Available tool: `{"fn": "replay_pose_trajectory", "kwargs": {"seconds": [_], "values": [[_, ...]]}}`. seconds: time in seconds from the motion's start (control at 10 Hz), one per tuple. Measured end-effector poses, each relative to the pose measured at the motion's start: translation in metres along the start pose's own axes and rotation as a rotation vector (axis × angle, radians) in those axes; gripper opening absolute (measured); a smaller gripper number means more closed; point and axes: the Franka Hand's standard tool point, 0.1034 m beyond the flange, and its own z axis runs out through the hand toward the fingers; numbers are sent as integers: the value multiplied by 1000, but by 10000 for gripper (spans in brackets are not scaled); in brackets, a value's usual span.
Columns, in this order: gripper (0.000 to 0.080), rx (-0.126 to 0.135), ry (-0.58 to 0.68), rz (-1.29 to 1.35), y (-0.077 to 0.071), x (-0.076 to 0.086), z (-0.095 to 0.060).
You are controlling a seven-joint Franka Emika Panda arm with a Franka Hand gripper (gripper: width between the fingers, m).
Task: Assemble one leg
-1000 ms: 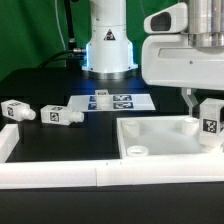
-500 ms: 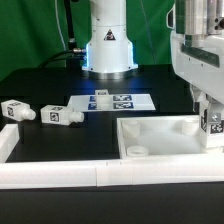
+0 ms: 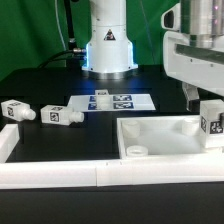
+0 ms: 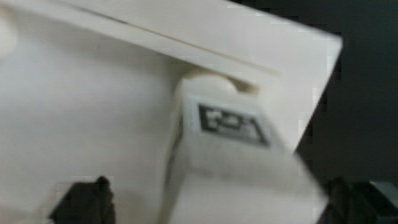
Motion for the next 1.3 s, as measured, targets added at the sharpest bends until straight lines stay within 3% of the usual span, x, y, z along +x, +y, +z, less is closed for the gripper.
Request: {"fn": "replay_pose_trajectory", "kwargs": {"seconds": [0.2,0.8,1.2,1.3], "values": [[645,0,2,-168,-5,-18,-3],[649,-21,32,-816,-2,-9,0],[649,-20,35,-973,-2,-3,-1],[536,-20,35,-965,-2,-3,-1]]}}
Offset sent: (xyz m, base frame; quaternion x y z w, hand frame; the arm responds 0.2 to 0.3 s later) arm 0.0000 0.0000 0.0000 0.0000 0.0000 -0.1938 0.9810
